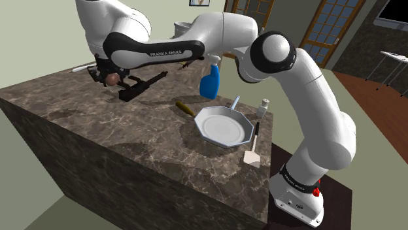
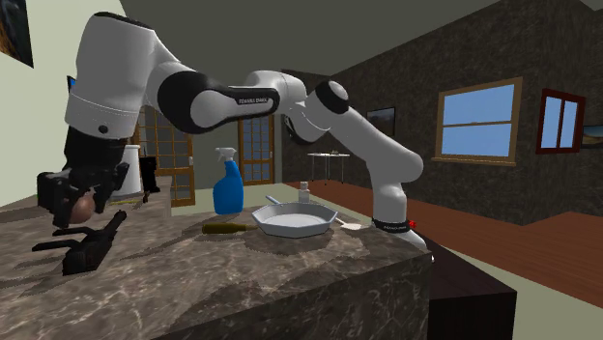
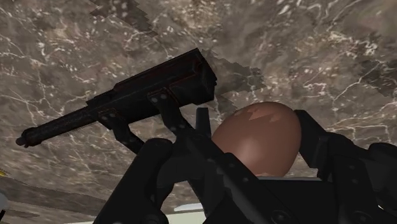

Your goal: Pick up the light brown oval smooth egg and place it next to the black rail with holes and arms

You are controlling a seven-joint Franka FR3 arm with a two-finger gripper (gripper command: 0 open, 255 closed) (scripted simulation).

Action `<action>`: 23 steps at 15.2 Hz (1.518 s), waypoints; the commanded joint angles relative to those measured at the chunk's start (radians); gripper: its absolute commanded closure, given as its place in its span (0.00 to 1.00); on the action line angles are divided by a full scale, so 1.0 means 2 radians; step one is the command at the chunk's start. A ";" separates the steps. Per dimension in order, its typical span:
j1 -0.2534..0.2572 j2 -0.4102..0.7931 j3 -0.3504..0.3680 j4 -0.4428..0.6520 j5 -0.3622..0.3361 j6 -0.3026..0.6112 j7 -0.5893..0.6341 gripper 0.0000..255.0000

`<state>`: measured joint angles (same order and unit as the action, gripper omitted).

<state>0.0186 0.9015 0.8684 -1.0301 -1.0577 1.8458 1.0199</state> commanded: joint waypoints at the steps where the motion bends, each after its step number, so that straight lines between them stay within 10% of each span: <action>1: 0.003 0.007 -0.003 0.002 -0.003 0.004 0.002 1.00; 23: -0.010 0.042 -0.027 -0.058 -0.036 0.078 0.053 1.00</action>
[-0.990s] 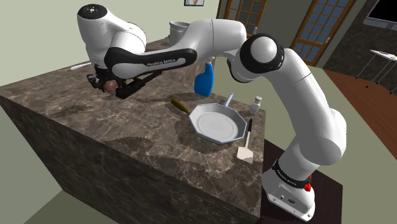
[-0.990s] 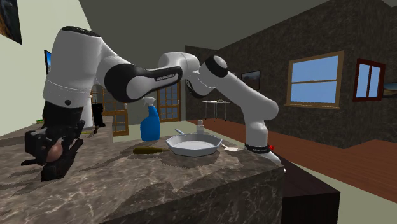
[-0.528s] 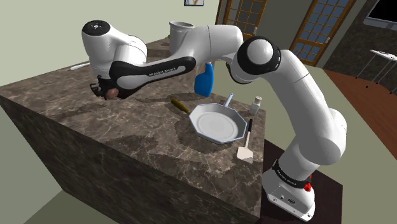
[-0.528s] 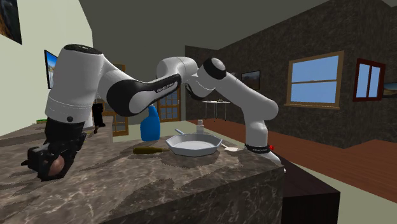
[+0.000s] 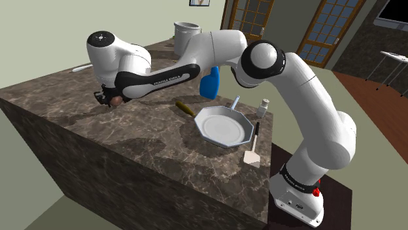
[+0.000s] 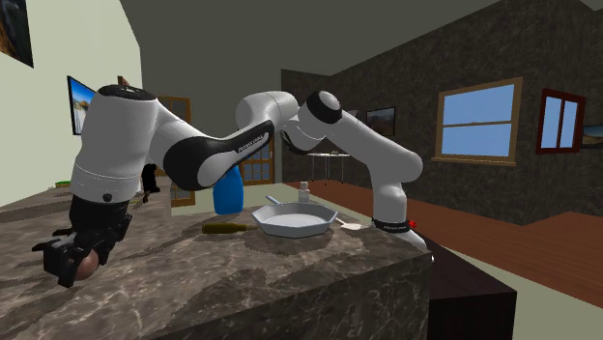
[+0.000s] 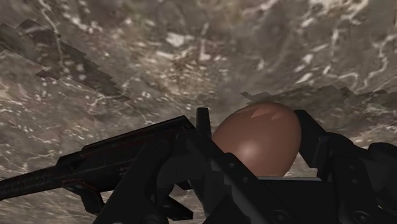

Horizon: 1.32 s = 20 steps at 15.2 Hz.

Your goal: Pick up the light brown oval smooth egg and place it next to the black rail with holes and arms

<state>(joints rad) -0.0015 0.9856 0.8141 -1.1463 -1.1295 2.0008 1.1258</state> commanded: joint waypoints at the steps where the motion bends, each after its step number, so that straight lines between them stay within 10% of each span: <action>1: 0.000 0.000 0.000 0.000 0.000 0.000 0.000 1.00; 4: 0.000 0.000 0.000 0.000 0.000 0.000 0.000 1.00; 5: 0.000 0.000 0.000 0.000 0.000 0.000 0.000 0.00; 20: -0.010 -0.044 0.020 -0.026 0.018 -0.025 0.003 0.00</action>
<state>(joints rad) -0.0205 0.8989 0.8542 -1.1982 -1.0934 1.9507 1.1314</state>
